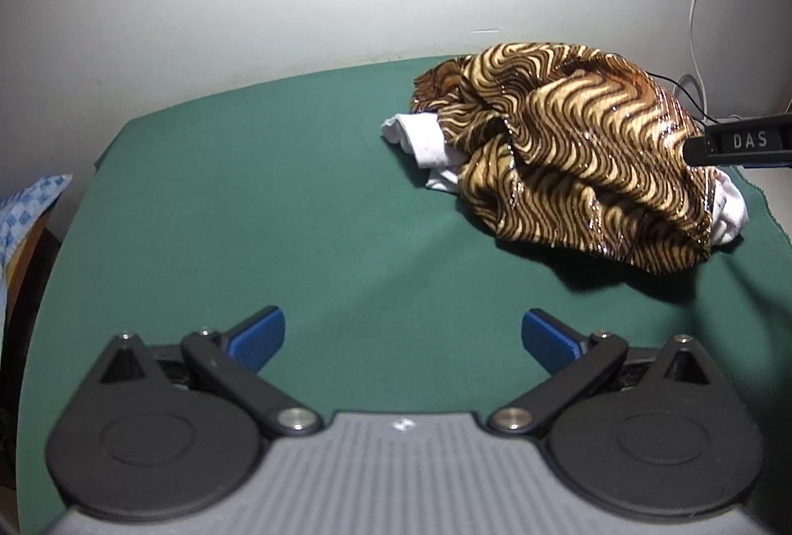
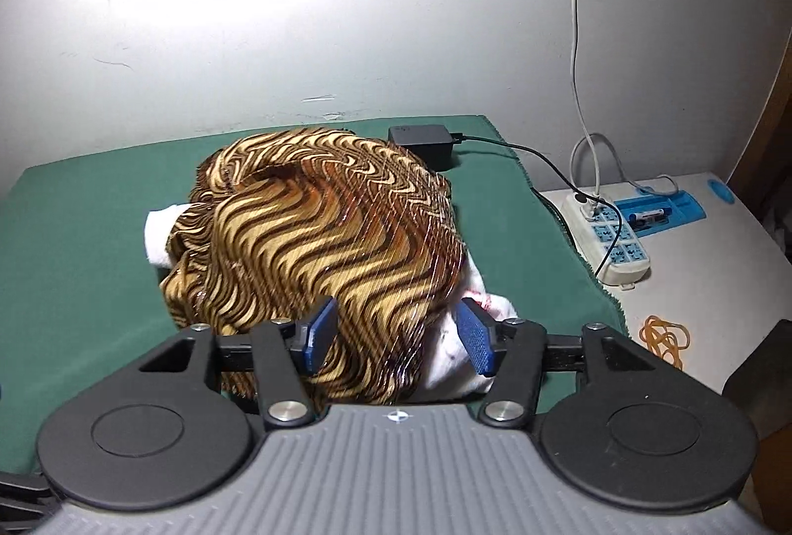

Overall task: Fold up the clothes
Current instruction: 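Close the right gripper on the brown-gold garment while the left gripper approaches it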

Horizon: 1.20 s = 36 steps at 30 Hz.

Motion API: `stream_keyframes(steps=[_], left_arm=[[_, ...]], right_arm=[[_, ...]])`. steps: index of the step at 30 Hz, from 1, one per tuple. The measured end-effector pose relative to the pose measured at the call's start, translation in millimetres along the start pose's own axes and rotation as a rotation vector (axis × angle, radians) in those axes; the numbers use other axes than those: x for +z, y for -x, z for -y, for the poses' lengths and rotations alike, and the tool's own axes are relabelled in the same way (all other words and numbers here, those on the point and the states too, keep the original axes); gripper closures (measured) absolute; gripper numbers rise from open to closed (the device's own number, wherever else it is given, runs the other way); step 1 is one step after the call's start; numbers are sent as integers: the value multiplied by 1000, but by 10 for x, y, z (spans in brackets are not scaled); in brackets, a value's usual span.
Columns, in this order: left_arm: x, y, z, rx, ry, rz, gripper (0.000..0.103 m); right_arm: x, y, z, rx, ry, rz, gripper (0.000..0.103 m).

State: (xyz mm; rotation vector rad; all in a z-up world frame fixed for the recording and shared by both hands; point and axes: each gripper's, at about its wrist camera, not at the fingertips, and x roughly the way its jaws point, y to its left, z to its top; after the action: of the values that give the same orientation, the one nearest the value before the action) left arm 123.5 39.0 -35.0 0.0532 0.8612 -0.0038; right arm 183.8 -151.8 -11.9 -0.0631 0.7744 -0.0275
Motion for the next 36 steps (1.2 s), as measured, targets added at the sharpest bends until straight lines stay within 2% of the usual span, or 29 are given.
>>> stream_keyframes(steps=[3, 6, 12, 15, 20, 23, 25, 27, 32, 35, 36], left_arm=[[86, -50, -4, 13, -10, -1, 1], [97, -92, 18, 24, -16, -5, 1], [97, -154, 103, -9, 5, -36, 7], [108, -159, 145, -16, 22, -34, 3], [178, -144, 279, -4, 20, 5, 2], [192, -159, 363, -63, 1, -24, 3], [148, -144, 392, -117, 11, -40, 7], [75, -112, 418, -166, 27, -45, 2], [-80, -176, 635, -112, -12, -44, 1], [-49, -291, 716, -102, -23, -59, 1], [-18, -302, 722, -104, -5, -49, 1]], right_arm=[[18, -154, -10, -23, 15, -40, 96], [-33, -186, 38, 15, -4, -52, 102], [-134, 133, 61, 59, 12, 60, 103], [-179, 233, 106, 95, -1, 79, 103], [-322, 408, 192, 157, -49, 89, 103], [-487, 561, 228, 187, -44, 97, 103], [-640, 684, 255, 215, -25, 76, 103], [-821, 812, 279, 245, 2, 48, 103], [-1388, 959, 203, 252, 165, -77, 103], [-1399, 958, 236, 163, 175, -16, 99], [-1300, 928, 299, 166, 134, 1, 90]])
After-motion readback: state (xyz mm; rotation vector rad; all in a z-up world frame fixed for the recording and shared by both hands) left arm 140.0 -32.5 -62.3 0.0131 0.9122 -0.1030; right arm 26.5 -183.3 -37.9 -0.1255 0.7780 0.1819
